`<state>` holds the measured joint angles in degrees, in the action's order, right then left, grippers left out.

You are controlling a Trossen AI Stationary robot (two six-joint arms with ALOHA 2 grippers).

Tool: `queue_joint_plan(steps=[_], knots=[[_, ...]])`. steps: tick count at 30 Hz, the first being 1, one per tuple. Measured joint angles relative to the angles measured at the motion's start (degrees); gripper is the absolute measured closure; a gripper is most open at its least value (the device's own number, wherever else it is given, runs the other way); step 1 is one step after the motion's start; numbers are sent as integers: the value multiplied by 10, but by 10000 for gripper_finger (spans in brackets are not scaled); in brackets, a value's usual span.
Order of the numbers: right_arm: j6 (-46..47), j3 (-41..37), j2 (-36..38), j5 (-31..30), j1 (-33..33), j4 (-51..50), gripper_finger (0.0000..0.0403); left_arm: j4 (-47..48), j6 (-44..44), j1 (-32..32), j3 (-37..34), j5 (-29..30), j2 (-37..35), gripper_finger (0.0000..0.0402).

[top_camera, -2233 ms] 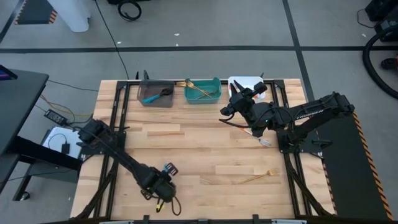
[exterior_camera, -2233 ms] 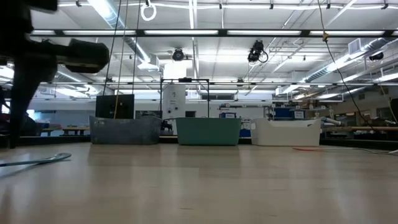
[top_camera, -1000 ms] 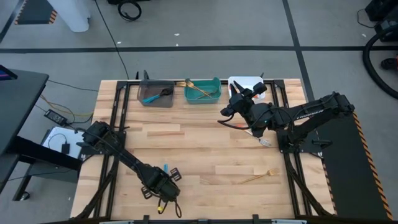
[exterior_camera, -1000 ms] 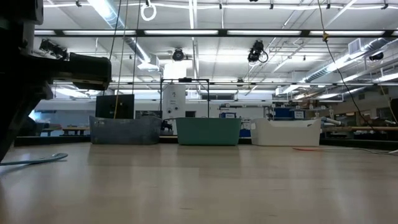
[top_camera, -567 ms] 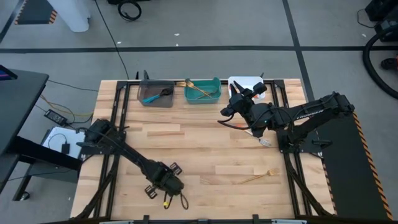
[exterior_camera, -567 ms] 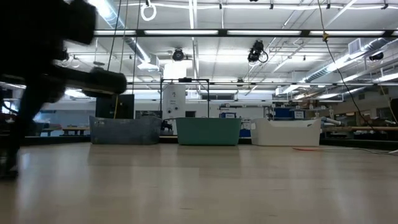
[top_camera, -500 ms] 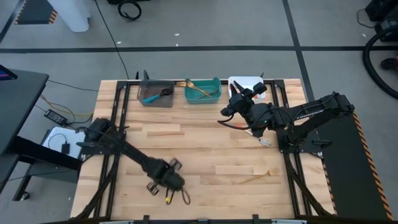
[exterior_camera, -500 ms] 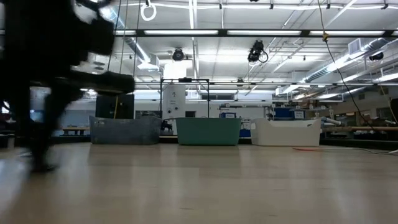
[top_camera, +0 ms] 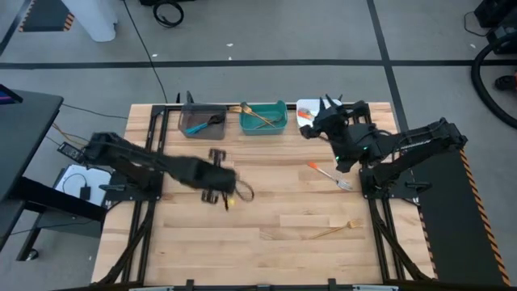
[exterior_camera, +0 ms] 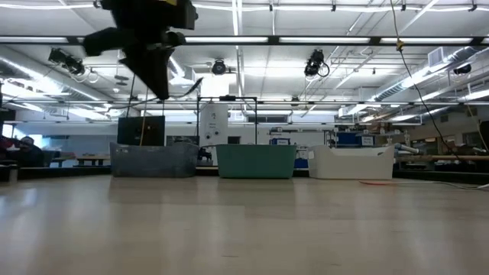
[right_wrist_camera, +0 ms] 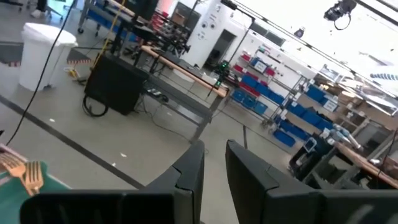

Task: Sort silverware by color (type)
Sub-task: Put the blue fork into the black transparent bin

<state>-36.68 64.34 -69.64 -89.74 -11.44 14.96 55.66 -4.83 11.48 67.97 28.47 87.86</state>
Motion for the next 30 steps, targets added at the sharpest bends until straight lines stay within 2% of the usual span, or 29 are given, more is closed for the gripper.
queue_joint_plan(steps=[7, 13, 16, 19, 23, 30], knots=[[-9, 0, 16, 10, 28, 0, 328, -29, -90, -210, 1, 6, -76, 395], [-10, 0, 18, 94, 70, -6, 328, -118, -126, -394, 1, -90, -78, 391], [-13, 0, 18, 128, 97, -8, 328, -139, -128, -459, 1, -103, -61, 390], [-62, 0, 18, 139, 128, -9, 328, -131, -128, -508, 1, -130, -45, 389], [-169, 0, 18, 144, 173, -5, 328, -114, -130, -552, 1, -225, -22, 387], [-231, 0, 18, 151, 242, 0, 328, -139, -154, -576, 1, -224, 30, 385]])
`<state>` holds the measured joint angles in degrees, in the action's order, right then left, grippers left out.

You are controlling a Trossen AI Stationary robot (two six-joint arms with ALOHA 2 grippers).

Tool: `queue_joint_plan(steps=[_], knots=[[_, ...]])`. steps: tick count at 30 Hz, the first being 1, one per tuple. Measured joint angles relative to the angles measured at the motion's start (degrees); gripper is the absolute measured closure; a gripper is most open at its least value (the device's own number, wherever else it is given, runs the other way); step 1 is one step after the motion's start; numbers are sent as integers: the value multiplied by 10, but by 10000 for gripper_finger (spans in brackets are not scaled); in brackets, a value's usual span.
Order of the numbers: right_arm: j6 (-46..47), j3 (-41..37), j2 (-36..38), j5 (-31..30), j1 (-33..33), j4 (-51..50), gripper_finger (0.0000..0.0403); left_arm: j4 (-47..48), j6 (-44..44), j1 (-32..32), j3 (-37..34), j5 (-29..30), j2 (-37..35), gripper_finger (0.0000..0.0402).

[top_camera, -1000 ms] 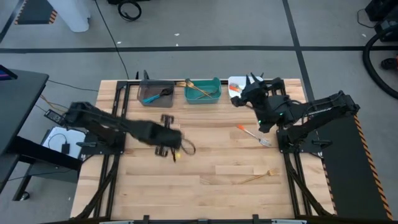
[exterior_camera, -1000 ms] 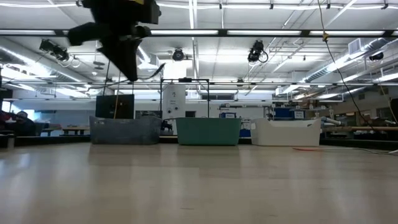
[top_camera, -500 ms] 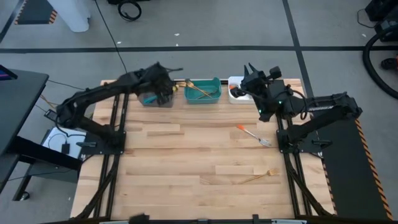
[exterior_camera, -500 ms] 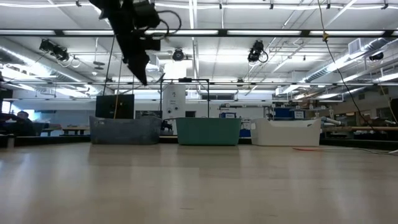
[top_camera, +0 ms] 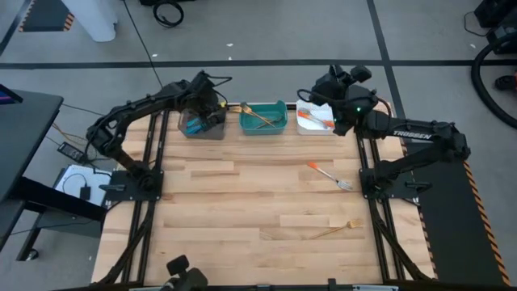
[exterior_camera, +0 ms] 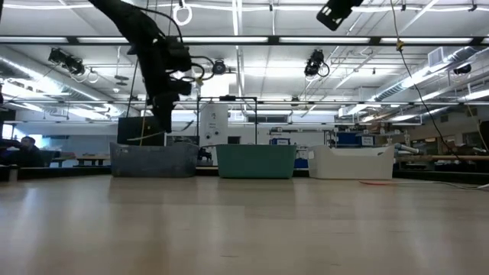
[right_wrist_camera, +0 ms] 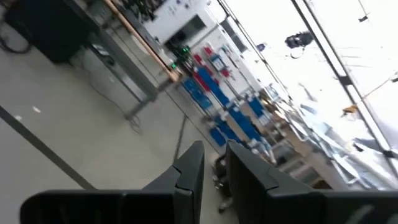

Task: Sort silverware by color (type)
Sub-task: Put the blue fork into the black transparent bin, then put the orange fork into the white bin

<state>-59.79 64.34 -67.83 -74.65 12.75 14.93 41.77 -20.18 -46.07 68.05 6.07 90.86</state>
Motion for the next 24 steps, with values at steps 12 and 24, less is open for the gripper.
queue_joint_plan(steps=[12, 24], knots=[[-19, 0, 0, -5, 43, -1, 328, 23, 21, 0, 0, 0, 39, 303], [89, 0, 0, -115, 13, -117, 328, 23, 95, 38, 92, -71, 39, 290]])
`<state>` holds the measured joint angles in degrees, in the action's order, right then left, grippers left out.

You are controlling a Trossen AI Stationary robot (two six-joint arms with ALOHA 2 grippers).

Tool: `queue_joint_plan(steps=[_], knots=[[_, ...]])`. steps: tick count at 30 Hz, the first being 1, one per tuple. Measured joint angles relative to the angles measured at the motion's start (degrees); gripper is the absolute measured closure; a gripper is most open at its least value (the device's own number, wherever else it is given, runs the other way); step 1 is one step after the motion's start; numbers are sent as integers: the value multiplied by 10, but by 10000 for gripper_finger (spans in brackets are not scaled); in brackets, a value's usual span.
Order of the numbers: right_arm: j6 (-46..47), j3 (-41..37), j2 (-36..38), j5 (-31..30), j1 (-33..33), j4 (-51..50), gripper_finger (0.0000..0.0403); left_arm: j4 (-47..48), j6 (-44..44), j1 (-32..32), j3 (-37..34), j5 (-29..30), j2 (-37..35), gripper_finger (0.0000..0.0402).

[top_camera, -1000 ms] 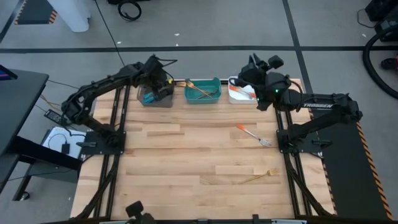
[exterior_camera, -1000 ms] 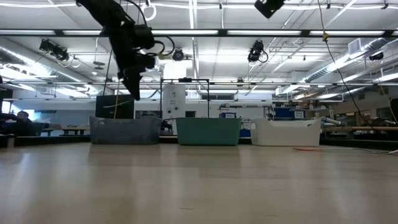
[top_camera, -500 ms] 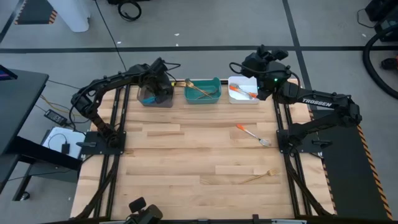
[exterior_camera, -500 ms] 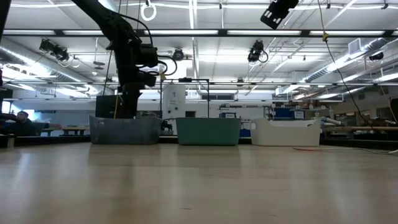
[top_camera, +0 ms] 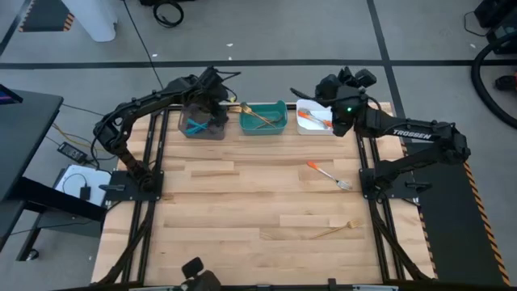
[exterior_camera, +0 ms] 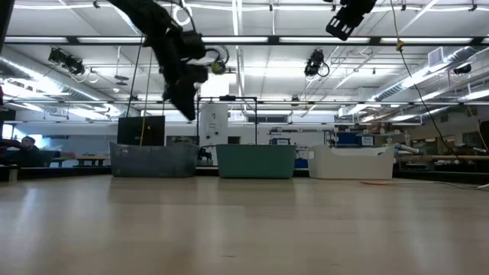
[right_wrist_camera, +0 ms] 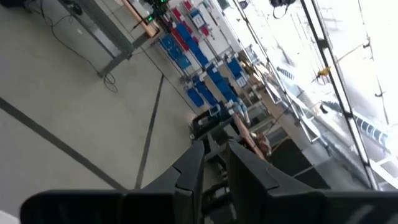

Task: Sort silverware by color (type)
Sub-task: Put the orange fork into the white bin

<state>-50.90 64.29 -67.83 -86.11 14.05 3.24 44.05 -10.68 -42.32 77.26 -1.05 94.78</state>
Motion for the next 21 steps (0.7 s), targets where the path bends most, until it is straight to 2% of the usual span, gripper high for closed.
queue_joint_plan(steps=[8, 11, 13, 19, 21], knots=[[214, 0, -2, -24, -29, -139, 328, -26, -23, 69, 78, -4, 0, 290], [302, 0, -5, 28, -46, -186, 328, -42, -49, 90, 102, -4, 0, 290], [360, 0, -5, 108, -53, -226, 328, -40, -58, 100, 117, -4, 0, 290], [559, 0, -5, 481, -58, -431, 328, -27, -84, 115, 160, -4, 0, 290], [628, 0, -5, 567, -54, -521, 328, -25, -85, 115, 168, -4, -1, 290]])
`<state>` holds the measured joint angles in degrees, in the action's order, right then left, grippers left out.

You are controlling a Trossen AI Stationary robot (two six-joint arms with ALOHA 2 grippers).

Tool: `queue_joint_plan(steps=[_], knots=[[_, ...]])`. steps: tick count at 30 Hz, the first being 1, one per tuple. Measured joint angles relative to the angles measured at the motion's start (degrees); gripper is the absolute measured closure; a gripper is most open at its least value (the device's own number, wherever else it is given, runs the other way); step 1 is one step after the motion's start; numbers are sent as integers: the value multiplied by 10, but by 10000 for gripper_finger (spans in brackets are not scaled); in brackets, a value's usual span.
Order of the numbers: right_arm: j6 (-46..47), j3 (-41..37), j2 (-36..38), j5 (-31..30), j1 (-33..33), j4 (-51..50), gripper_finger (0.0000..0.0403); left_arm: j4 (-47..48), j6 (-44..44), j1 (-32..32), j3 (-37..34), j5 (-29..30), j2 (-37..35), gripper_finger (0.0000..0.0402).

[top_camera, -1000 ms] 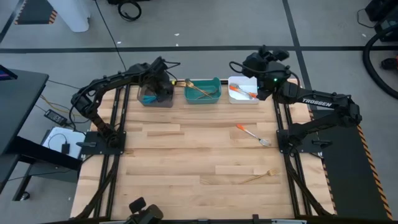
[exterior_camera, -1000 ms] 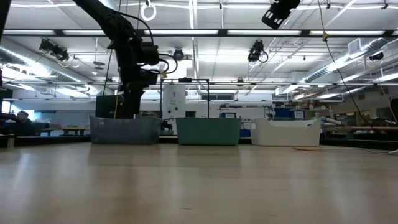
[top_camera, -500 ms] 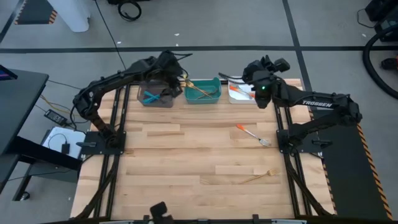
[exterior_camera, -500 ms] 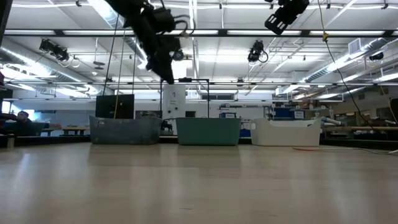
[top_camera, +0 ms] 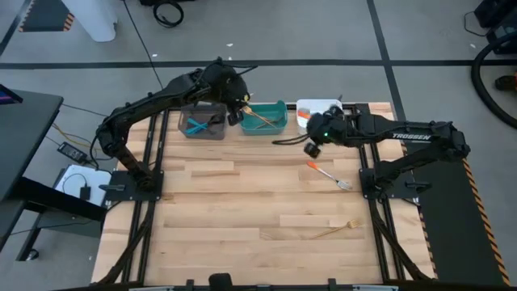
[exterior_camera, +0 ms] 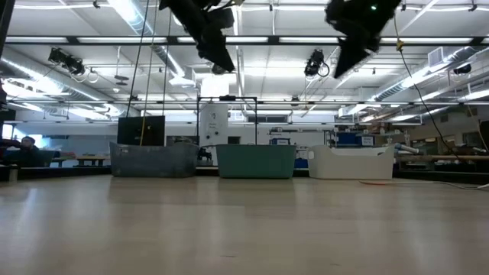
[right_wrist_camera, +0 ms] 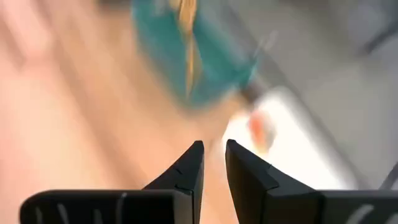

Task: Sort silverware by color (type)
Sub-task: Put the orange fork into the white bin

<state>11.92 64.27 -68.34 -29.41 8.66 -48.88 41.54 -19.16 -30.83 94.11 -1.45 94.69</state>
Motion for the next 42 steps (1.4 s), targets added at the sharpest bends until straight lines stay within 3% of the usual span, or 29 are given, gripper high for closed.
queue_joint_plan(steps=[7, 14, 17, 28, 42], knots=[[193, -2, 0, 90, 5, -224, 328, 13, 0, -3, 0, 0, 1, 290], [215, -80, 0, 291, 13, -188, 328, 13, 0, -4, 0, 0, 1, 290], [217, -126, 0, 348, 13, -152, 328, 13, 0, -5, 0, 1, 1, 290], [244, -221, 0, 335, 12, -92, 328, 17, 5, -4, 0, 1, 1, 290], [246, -281, 0, 307, -1, -19, 328, 17, 5, -4, -1, 1, 1, 290]])
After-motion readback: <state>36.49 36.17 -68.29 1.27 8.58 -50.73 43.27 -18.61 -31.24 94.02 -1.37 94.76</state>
